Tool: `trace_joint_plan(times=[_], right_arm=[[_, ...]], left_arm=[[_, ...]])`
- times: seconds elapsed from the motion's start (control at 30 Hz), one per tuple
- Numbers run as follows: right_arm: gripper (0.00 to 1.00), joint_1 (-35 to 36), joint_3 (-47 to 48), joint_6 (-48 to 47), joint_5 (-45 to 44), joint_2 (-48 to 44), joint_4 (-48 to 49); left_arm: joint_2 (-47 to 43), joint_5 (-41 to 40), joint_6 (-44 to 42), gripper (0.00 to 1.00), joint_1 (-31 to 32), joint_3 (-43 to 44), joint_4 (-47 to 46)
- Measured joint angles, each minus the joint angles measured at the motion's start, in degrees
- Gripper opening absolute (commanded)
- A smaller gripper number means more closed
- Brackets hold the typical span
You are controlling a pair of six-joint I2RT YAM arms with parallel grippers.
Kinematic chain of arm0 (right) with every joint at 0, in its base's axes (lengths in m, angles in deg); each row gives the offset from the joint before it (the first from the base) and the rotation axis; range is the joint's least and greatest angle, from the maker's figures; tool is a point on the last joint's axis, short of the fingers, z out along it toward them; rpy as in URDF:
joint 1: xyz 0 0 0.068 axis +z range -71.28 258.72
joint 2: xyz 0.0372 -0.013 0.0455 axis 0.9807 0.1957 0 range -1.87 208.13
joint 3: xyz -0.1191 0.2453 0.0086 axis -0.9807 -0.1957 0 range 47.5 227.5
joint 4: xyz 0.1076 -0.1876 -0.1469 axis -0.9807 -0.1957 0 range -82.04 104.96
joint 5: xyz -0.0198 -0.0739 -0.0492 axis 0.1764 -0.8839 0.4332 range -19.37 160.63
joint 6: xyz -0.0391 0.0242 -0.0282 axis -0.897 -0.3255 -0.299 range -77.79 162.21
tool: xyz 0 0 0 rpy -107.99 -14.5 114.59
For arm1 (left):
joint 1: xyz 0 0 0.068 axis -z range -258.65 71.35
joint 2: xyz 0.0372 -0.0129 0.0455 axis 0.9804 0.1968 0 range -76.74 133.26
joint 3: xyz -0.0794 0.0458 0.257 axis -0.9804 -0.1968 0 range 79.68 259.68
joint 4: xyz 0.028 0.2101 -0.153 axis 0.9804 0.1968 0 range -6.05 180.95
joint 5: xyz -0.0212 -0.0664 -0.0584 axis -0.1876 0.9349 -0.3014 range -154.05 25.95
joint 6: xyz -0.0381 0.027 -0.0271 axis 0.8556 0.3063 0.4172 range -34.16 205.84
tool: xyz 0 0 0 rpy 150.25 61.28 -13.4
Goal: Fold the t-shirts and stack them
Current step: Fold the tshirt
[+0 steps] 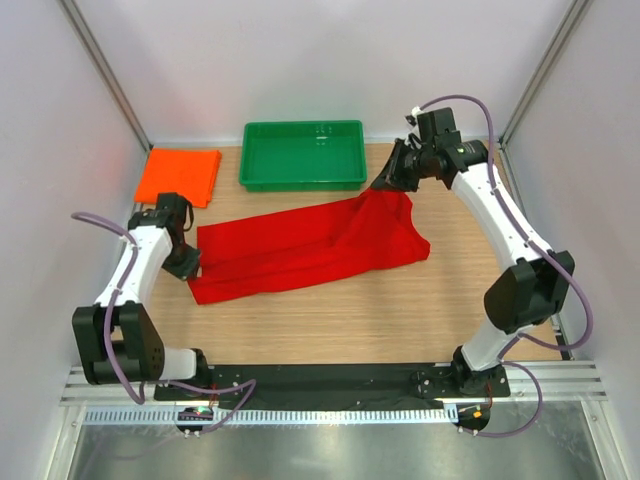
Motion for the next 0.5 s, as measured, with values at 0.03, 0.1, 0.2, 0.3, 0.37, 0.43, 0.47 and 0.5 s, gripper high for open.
trace_joint_plan(times=[0.03,0.1,0.2,0.3,0.37,0.43,0.47,0.5], right_arm=[[0.01,0.0,0.8,-0.2,0.0,1.2,-0.1],[0.01,0.0,2.5,-0.6,0.1,3.3,-0.2],[0.01,0.0,5.6,-1.0,0.0,6.3,-0.4],[0.01,-0.1,8.9,-1.7,-0.1,9.0,-0.5],[0.01,-0.3,10.3,-1.9,-0.1,10.3,-0.6],[0.01,-0.7,12.0,-2.1,-0.1,11.8,-1.2],[0.01,-0.9,12.7,-2.2,-0.1,12.2,-1.2],[0.01,-1.2,13.4,-2.3,-0.1,12.9,-1.4]], left_arm=[[0.5,0.0,-0.2,0.0,0.0,0.5,-0.1],[1.5,0.1,-0.4,0.0,0.0,1.5,-0.3],[3.5,0.1,-0.9,0.0,0.0,3.2,-0.7],[6.2,0.1,-1.7,0.0,0.0,5.4,-0.9],[8.0,0.2,-2.2,0.0,0.0,6.7,-1.4],[10.1,0.2,-2.9,0.0,0.0,8.3,-1.6],[11.1,0.2,-3.2,0.0,0.0,8.9,-1.9],[12.3,0.2,-3.5,0.0,0.0,9.7,-1.9]])
